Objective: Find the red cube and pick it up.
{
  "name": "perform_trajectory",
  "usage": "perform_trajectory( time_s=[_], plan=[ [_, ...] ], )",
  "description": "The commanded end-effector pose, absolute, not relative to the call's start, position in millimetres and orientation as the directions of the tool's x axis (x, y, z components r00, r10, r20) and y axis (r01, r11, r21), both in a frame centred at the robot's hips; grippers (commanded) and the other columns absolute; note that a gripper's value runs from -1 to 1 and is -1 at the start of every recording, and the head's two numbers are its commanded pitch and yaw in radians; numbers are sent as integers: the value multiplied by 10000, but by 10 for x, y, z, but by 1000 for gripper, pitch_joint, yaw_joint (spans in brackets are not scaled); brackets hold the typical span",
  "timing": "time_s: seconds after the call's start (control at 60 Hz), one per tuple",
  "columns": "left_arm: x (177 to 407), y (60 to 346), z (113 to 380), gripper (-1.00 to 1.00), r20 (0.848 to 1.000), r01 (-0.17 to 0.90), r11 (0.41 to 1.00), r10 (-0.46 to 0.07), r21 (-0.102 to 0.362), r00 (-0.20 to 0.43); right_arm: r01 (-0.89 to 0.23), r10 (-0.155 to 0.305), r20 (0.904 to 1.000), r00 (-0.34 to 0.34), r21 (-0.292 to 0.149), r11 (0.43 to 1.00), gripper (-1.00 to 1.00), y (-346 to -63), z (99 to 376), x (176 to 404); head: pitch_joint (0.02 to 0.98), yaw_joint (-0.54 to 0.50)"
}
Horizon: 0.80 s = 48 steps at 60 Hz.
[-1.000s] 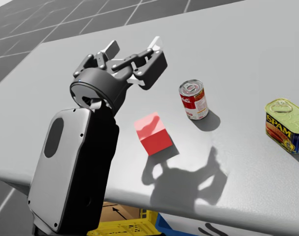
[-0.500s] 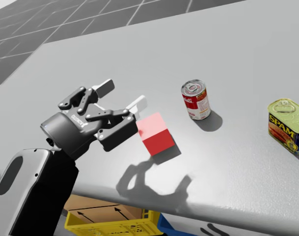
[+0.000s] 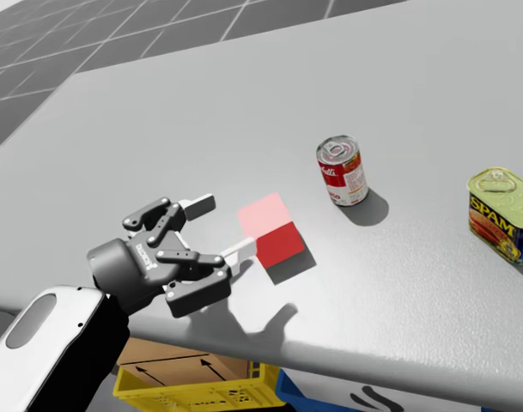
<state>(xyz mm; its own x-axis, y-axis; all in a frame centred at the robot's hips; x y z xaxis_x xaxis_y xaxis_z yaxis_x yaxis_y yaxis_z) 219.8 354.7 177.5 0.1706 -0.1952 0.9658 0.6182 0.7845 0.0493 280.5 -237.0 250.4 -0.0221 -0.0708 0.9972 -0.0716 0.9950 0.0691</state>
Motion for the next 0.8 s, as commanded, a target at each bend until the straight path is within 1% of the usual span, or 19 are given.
perform_trajectory(
  time_s=[0.017, 0.05, 0.083, 0.133, 0.2, 0.3, 0.367, 0.483, 0.567, 0.617, 0.667, 0.767, 0.8],
  plan=[
    [2248, 3560, 1617, -1000, 9582, 6361, 7706, -2093, 389, 1949, -721, -707, 9973, -208, 690, 9950, -1000, -2369, 2497, 2810, 868, 459],
    [2274, 3559, 1592, -1000, 9568, 6381, 7694, -2067, 296, 2047, -715, -704, 9973, -206, 687, 9951, -1000, -2367, 2496, 2808, 869, 458],
    [2289, 3556, 1580, -1000, 9555, 6334, 7730, -2126, 364, 2045, -711, -699, 9973, -206, 682, 9951, -1000, -2366, 2495, 2808, 870, 457],
    [2315, 3547, 1561, -1000, 9546, 6359, 7712, -2114, 310, 2097, -712, -703, 9973, -209, 686, 9951, -1000, -2364, 2495, 2807, 872, 456],
    [2347, 3532, 1542, -1000, 9522, 6358, 7709, -2208, 377, 2112, -713, -695, 9974, -209, 678, 9951, -1000, -2365, 2495, 2808, 872, 455],
    [2411, 3507, 1505, -1000, 9505, 6361, 7708, -2220, 345, 2174, -712, -695, 9973, -216, 678, 9952, -1000, -2366, 2496, 2809, 871, 454],
    [2455, 3490, 1487, -1000, 9511, 6371, 7704, -2135, 234, 2233, -710, -692, 9974, -218, 675, 9952, -1000, -2366, 2496, 2808, 872, 451],
    [2544, 3451, 1451, -1000, 9474, 6446, 7643, -2194, 183, 2332, -660, -662, 9976, -220, 646, 9957, -1000, -2366, 2493, 2811, 876, 442],
    [2573, 3428, 1447, -1000, 9471, 6508, 7591, -2193, 148, 2342, -636, -676, 9974, -232, 660, 9958, -1000, -2365, 2496, 2809, 878, 440],
    [2594, 3413, 1437, -1000, 9448, 6534, 7567, -2284, 206, 2348, -630, -682, 9974, -233, 666, 9958, -1000, -2364, 2497, 2808, 878, 440],
    [2612, 3403, 1420, -1000, 9447, 6554, 7552, -2236, 124, 2398, -630, -682, 9974, -236, 666, 9958, -1000, -2361, 2497, 2807, 877, 440],
    [2612, 3384, 1388, -1000, 9437, 6589, 7522, -2267, 125, 2409, -634, -689, 9973, -238, 673, 9957, -1000, -2366, 2497, 2810, 875, 439],
    [2606, 3376, 1370, -1000, 9413, 6624, 7490, -2337, 146, 2436, -634, -691, 9973, -238, 675, 9957, -1000, -2366, 2497, 2810, 873, 439]
  ],
)
